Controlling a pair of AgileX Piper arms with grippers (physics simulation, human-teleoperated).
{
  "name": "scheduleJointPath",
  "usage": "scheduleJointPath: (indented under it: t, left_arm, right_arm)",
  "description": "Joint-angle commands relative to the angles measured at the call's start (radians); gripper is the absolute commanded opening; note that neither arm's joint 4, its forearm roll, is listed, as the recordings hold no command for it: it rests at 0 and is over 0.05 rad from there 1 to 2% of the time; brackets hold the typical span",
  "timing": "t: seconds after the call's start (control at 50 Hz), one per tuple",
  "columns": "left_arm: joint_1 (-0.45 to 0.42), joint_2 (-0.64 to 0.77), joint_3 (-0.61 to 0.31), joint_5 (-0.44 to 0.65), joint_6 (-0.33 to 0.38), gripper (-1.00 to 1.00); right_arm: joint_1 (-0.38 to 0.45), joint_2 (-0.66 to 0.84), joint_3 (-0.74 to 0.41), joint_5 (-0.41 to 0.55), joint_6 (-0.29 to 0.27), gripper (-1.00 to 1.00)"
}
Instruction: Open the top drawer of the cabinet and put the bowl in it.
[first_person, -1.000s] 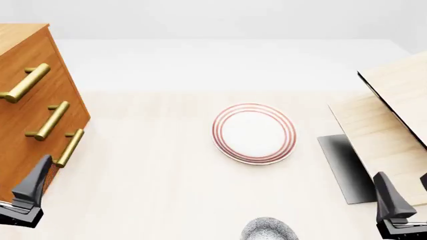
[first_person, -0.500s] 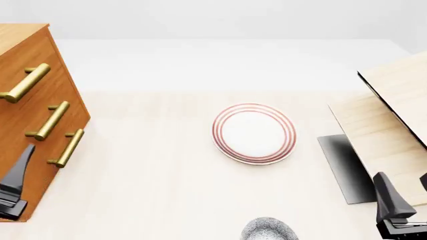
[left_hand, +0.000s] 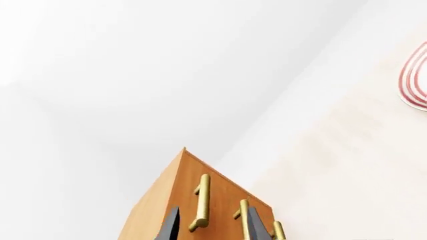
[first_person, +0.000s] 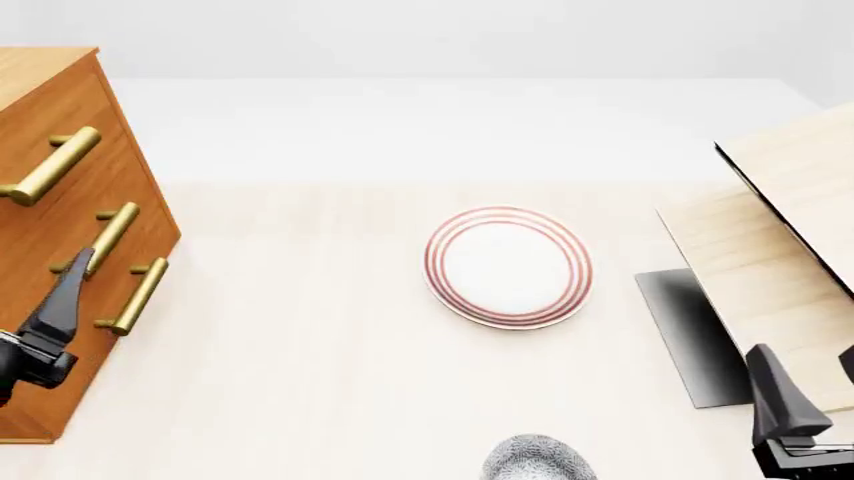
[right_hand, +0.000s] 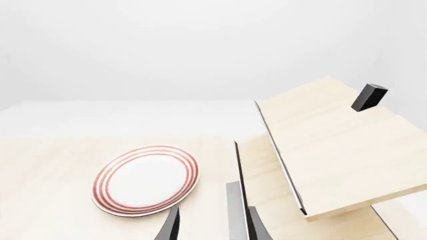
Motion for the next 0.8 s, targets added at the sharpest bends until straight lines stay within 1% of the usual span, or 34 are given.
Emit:
scheduleJointPath:
  t: [0.02, 0.04, 0.14, 0.18, 0.24, 0.26, 0.32, 0.34, 0.4, 0.42, 0.5, 0.56, 0.72, 0.74, 0.8]
  left_arm:
    - [-0.015, 0.093, 0.019, -0.109, 0.125, 1.00]
    - [-0.017, 0.108, 0.024, -0.127, 0.140, 1.00]
    - [-0.021, 0.138, 0.018, -0.150, 0.156, 1.00]
    - [-0.017, 0.162, 0.039, -0.191, 0.190, 1.00]
    - [-0.022, 0.187, 0.026, -0.202, 0.189, 1.00]
    - [-0.023, 0.209, 0.032, -0.229, 0.204, 1.00]
    - [-0.026, 0.244, 0.034, -0.261, 0.225, 1.00]
    - [-0.026, 0.264, 0.046, -0.292, 0.253, 1.00]
    - [-0.025, 0.284, 0.049, -0.315, 0.271, 1.00]
    - [-0.026, 0.297, 0.042, -0.326, 0.290, 1.00]
    - [-0.029, 0.308, 0.023, -0.321, 0.295, 1.00]
    - [-0.031, 0.349, 0.028, -0.360, 0.333, 1.00]
    - [-0.024, 0.412, 0.038, -0.414, 0.380, 1.00]
    - [-0.021, 0.433, 0.049, -0.439, 0.402, 1.00]
    - [-0.018, 0.456, 0.056, -0.466, 0.419, 1.00]
  right_arm:
    - [0.000, 0.000, 0.000, 0.000, 0.000, 1.00]
    - [0.000, 0.001, 0.000, 0.000, 0.000, 1.00]
    - [0.000, 0.001, 0.000, -0.001, 0.000, 1.00]
    - [0.000, 0.002, 0.000, -0.001, 0.000, 1.00]
    - [0.000, 0.004, 0.000, -0.002, 0.001, 1.00]
    - [0.000, 0.004, 0.000, -0.002, 0.001, 1.00]
    - [0.000, 0.004, 0.000, -0.001, 0.001, 1.00]
    - [0.000, 0.004, 0.000, -0.001, 0.001, 1.00]
    - [0.000, 0.004, 0.000, -0.001, 0.001, 1.00]
    - [0.001, 0.003, 0.000, 0.000, 0.001, 1.00]
    - [0.000, 0.002, 0.000, 0.001, 0.001, 1.00]
    - [0.001, 0.000, 0.000, 0.004, 0.001, 1.00]
    - [0.000, 0.000, -0.001, 0.005, 0.002, 1.00]
    - [0.000, 0.000, -0.001, 0.005, 0.002, 1.00]
    - [0.000, 0.001, -0.001, 0.005, 0.002, 1.00]
